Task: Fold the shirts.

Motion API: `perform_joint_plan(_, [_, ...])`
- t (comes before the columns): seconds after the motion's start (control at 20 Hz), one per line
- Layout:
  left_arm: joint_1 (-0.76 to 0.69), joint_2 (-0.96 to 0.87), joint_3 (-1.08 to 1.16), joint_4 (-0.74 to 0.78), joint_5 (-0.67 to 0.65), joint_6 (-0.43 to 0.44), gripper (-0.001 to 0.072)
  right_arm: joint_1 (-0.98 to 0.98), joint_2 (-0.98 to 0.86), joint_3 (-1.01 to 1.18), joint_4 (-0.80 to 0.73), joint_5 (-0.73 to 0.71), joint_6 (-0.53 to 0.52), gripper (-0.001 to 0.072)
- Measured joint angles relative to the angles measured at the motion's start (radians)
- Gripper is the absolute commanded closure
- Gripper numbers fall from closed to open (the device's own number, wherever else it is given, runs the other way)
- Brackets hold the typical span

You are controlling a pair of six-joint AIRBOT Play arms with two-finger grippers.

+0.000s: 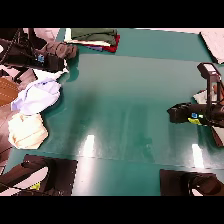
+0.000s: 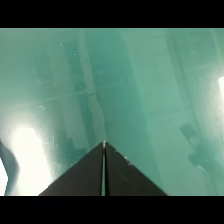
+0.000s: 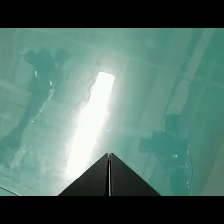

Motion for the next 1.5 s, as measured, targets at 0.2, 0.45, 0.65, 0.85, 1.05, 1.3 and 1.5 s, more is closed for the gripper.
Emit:
perform_joint_plan(0.2, [0.0, 0.0, 0.0, 0.0, 0.008, 0.0, 0.068, 0.0, 0.0, 0.0, 0.0, 0.0, 0.0, 0.0685])
perform_joint_plan(0.45, [0.0, 0.0, 0.0, -0.002, 0.056, -0.003, 0.068, 0.0, 0.0, 0.0, 0.0, 0.0, 0.0, 0.0685])
perform_joint_plan(0.65, [0.0, 0.0, 0.0, -0.048, 0.157, -0.006, 0.0679, 0.0, 0.0, 0.0, 0.0, 0.0, 0.0, 0.0685])
perform_joint_plan(0.85, [0.0, -0.01, 0.0, 0.008, 0.211, -0.031, 0.0098, -0.004, -0.011, 0.0, -0.001, -0.075, 0.0, 0.0685])
perform_joint_plan(1.05, [0.0, -0.061, 0.0, 0.148, 0.216, -0.112, 0.0097, -0.028, -0.071, 0.0, -0.001, -0.209, 0.0, 0.0685])
perform_joint_plan(1.3, [0.001, -0.214, 0.0, 0.247, 0.36, -0.132, 0.0099, -0.039, -0.19, 0.0, 0.129, -0.301, 0.053, 0.0685])
perform_joint_plan(1.5, [0.022, -0.384, 0.023, 0.366, 0.618, -0.132, 0.0182, 0.008, -0.275, 0.0, 0.254, -0.254, 0.077, 0.0685])
